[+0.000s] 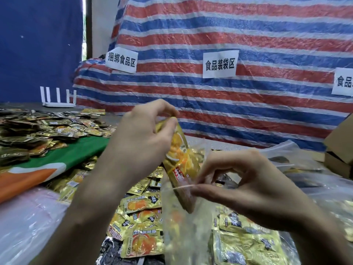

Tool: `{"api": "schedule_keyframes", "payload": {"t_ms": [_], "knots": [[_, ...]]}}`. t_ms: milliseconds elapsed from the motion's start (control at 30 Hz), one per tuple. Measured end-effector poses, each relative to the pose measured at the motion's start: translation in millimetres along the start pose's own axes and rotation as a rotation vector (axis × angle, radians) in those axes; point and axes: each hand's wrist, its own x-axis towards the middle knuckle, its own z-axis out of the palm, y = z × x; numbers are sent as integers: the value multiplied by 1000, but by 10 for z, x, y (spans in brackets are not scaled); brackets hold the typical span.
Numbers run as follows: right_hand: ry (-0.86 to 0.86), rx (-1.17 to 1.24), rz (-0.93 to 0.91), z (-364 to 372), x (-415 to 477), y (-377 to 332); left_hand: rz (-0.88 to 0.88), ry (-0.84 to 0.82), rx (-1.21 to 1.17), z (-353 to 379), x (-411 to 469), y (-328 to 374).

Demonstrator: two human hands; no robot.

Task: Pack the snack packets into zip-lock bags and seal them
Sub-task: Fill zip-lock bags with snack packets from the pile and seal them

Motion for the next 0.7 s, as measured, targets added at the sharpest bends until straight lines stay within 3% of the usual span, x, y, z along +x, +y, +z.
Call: {"api": "schedule_keyframes", "payload": {"t_ms": [267,433,533,700], "knots": [[281,61,-15,-86,-42,24,30,-355,-95,123,52,-69],[177,26,78,-195,-83,88,21,-658,-105,4,93,-200],[46,57,106,-256,-129,99,70,-641,-134,-15,106,-287],[-121,54,171,-287,-144,143,-53,-323,-19,377,251,-653]]}}
